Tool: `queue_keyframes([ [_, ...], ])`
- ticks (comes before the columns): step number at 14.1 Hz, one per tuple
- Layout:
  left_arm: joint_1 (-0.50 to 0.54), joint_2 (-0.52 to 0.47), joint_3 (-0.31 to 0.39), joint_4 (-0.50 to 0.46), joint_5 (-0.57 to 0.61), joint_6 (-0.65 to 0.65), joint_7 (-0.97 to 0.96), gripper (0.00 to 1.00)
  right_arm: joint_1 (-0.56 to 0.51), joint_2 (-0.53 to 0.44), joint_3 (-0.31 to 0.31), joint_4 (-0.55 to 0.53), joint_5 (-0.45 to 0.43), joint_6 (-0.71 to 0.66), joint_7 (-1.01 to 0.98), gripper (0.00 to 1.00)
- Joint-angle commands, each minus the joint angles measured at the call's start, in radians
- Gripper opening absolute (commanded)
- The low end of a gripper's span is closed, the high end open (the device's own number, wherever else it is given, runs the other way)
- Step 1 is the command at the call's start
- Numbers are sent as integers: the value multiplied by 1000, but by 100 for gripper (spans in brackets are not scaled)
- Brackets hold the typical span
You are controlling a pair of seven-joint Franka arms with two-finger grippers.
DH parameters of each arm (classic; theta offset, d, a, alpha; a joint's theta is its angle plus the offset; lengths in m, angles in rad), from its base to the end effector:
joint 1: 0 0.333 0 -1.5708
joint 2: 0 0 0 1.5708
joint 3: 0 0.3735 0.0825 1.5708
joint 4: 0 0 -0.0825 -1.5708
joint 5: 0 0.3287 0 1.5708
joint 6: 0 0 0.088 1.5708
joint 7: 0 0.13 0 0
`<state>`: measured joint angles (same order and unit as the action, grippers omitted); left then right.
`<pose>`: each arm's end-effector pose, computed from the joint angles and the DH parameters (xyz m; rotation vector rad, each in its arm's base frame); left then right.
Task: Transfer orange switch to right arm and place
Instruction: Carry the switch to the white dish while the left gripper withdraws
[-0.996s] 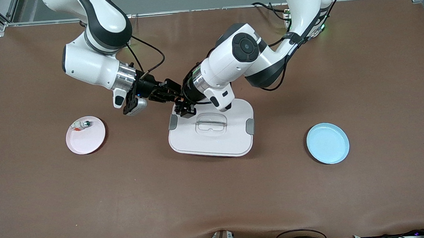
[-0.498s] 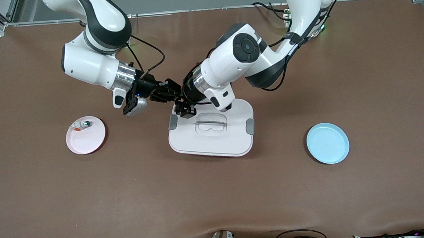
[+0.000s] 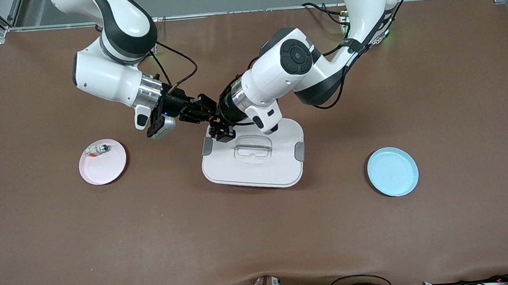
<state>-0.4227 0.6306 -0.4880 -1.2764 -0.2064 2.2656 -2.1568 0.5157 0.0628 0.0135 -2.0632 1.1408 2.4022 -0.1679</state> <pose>0.5327 -0.5206 0.5044 1.9462 1.7940 -0.5823 0.4694 0.2981 0.5076 -2.2490 0.0991 -0.0977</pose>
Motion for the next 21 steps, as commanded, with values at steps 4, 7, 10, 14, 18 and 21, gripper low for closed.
queue_keyframes([
  [4,39,-28,9,12,-4,-12,75,100,-12,28,-14,58,-151,-32,-21,0],
  [7,114,-64,11,12,-2,-52,178,100,-51,41,-14,80,-223,-81,-97,0],
  [10,203,-81,17,12,5,-102,250,100,-112,45,-15,84,-292,-145,-275,0],
  [14,271,-106,12,12,172,-224,388,100,-207,38,-17,86,-513,-285,-451,0],
  [18,381,-155,12,-1,228,-332,662,100,-295,35,-18,64,-721,-350,-730,0],
  [21,464,-176,14,-6,255,-400,858,100,-354,32,-18,41,-875,-345,-881,0],
])
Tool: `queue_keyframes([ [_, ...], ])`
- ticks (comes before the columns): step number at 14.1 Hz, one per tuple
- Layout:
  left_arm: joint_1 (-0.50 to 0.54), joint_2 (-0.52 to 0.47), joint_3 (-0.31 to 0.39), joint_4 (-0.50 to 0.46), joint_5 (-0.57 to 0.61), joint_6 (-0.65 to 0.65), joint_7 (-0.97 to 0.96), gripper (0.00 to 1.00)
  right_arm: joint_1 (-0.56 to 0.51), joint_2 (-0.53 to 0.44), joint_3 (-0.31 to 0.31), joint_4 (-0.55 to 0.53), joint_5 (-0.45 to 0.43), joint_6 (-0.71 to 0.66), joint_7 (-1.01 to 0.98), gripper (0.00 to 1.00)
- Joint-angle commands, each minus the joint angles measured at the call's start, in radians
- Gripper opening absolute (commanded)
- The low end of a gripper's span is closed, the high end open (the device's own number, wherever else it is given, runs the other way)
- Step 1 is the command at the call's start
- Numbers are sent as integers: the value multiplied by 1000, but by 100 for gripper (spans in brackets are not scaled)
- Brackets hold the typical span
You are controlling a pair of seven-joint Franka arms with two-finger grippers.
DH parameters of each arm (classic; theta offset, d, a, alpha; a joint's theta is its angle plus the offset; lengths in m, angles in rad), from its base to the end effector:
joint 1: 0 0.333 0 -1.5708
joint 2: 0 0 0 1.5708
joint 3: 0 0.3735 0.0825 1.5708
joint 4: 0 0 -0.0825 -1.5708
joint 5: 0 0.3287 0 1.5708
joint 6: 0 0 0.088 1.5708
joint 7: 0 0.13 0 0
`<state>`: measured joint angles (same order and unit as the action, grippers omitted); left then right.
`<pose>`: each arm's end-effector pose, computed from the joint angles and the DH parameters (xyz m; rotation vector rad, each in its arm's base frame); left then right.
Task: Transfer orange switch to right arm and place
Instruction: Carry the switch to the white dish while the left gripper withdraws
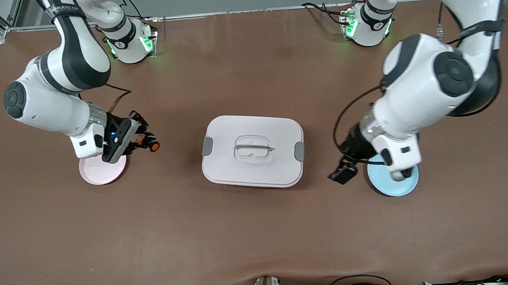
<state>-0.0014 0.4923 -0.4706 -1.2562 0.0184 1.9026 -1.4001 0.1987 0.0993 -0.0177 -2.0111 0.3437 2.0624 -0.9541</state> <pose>0.6450 -0.2343 0.5576 2.5154 1.3657 -0.0481 0.5143 0.1194 0.4679 -2.5225 -1.3203 -0.0977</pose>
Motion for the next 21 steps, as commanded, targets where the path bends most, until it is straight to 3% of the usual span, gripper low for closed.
queue_keyframes([
  [1,60,-50,-2,-28,50,-68,152,100,-54,-6,13,-17,-112,-2,-144,0],
  [4,122,-86,-5,-26,141,-167,335,100,-116,-13,13,-70,-181,50,-292,0],
  [9,247,-156,-5,-28,152,-325,723,100,-232,-10,13,-248,-215,324,-569,0],
  [15,304,-262,-9,-61,149,-410,914,100,-297,26,13,-304,-334,464,-650,0],
  [19,339,-328,-11,-112,132,-412,1044,100,-346,118,15,-313,-344,600,-730,0],
  [21,315,-371,24,-146,126,-415,1099,100,-360,161,15,-313,-344,643,-752,0],
])
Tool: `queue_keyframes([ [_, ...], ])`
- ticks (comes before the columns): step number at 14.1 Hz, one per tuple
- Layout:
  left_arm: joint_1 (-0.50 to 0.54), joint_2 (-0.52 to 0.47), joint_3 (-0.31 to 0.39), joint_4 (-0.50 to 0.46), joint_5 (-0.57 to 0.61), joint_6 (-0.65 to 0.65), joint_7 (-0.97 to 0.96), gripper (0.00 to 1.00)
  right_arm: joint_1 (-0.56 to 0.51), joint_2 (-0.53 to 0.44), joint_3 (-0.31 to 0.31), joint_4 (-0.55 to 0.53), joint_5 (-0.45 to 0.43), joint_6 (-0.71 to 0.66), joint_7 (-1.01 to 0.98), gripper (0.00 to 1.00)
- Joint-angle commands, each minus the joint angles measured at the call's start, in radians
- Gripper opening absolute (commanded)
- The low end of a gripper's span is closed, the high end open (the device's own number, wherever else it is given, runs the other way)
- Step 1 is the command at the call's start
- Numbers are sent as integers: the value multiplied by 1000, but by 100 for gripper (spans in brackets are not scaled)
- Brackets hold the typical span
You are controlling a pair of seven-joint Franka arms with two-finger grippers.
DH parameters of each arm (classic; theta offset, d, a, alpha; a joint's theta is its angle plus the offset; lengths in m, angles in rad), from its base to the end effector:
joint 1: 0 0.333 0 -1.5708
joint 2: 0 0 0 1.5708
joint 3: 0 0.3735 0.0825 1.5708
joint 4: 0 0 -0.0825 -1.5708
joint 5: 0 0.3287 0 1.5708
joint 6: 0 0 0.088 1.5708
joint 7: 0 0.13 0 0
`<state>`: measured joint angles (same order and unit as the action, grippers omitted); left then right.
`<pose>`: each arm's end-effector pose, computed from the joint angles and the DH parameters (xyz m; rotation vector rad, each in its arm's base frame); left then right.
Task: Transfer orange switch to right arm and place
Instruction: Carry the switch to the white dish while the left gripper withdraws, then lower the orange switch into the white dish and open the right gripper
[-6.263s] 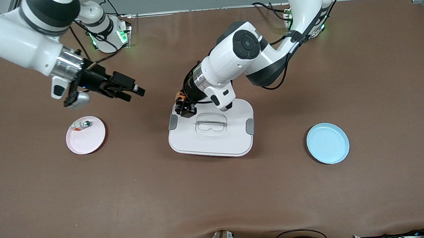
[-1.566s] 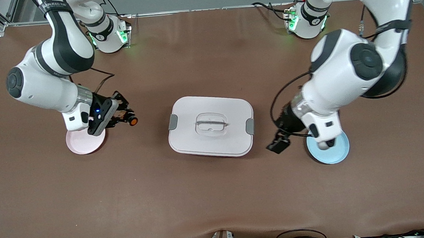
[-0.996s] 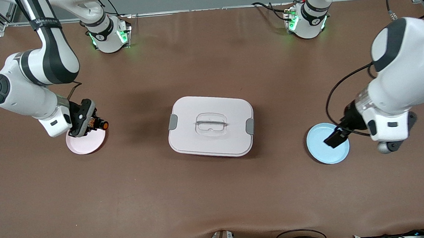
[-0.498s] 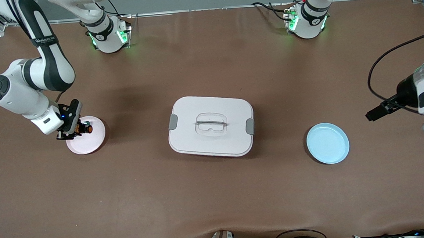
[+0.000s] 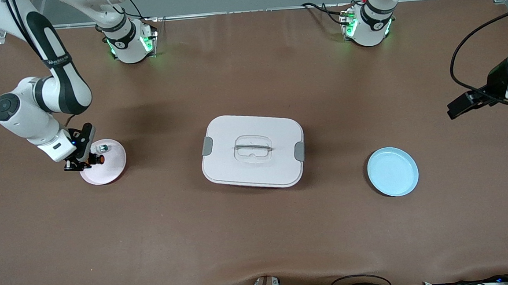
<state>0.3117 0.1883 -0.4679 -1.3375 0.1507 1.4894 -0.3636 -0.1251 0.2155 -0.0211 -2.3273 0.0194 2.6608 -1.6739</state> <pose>0.5534 -0.0344 0.6582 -3.0543 -0.3448 -0.0004 0.5110 -0.0753 0.3365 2.2190 2.0918 0.1173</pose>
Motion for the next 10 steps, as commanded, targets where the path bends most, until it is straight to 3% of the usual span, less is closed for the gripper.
queue_keyframes([
  [1,-55,-91,90,-86,-35,2,93,100,-37,60,18,3,-19,53,-32,0],
  [3,-170,-125,242,-103,-84,5,133,100,-38,88,18,6,-19,80,-32,0],
  [5,-232,-161,316,-140,-89,5,172,100,-36,116,20,11,-16,90,-32,0],
  [10,-238,-191,344,-158,-101,-11,216,100,-31,157,21,25,-6,91,-20,0],
])
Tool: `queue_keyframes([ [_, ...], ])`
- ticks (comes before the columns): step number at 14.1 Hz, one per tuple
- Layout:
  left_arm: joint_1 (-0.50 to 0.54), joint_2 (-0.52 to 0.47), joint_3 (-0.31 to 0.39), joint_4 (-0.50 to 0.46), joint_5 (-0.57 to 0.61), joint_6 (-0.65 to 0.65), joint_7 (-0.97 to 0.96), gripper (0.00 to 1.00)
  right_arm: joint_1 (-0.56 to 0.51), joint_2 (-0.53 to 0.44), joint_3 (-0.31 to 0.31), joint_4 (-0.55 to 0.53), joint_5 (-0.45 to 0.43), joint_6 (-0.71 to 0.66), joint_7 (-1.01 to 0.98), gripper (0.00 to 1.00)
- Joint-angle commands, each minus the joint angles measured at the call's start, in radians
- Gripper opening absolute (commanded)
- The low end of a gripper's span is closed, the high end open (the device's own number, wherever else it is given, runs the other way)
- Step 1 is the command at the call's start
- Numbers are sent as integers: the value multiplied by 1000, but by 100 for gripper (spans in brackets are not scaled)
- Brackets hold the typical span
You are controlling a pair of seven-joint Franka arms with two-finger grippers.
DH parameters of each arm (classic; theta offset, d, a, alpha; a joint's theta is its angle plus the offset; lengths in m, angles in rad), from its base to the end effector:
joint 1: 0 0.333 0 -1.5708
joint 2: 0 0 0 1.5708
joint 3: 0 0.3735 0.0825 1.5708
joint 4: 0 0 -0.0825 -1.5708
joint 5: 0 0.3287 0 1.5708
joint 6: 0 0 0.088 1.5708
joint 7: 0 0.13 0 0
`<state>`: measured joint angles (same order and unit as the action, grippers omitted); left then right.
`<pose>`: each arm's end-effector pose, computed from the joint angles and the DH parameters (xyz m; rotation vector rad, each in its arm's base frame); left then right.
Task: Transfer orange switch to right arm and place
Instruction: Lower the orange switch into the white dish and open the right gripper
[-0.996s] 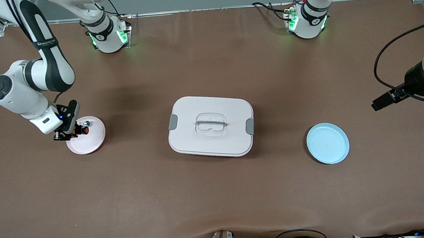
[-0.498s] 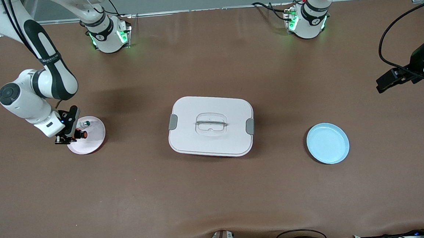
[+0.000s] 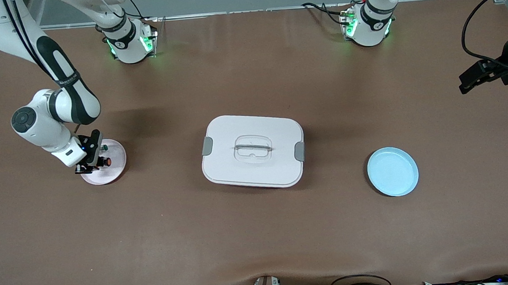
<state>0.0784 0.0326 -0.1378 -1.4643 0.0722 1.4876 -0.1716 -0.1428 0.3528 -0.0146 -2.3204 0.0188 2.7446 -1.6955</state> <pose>0.5028 -0.0184 0.6798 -3.0682 -0.1811 0.0018 0.5190 -0.0828 0.2756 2.2342 2.1279 0.0698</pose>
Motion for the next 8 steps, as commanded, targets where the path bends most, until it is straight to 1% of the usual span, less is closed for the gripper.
queue_keyframes([
  [1,-5,-39,14,-30,-25,-19,24,100,-12,25,15,18,-5,7,4,0],
  [6,-3,-59,14,-33,-26,-40,34,100,-9,51,16,45,-3,0,4,0],
  [8,-3,-59,14,-54,-26,-23,35,100,-9,55,16,52,-3,-3,5,0],
])
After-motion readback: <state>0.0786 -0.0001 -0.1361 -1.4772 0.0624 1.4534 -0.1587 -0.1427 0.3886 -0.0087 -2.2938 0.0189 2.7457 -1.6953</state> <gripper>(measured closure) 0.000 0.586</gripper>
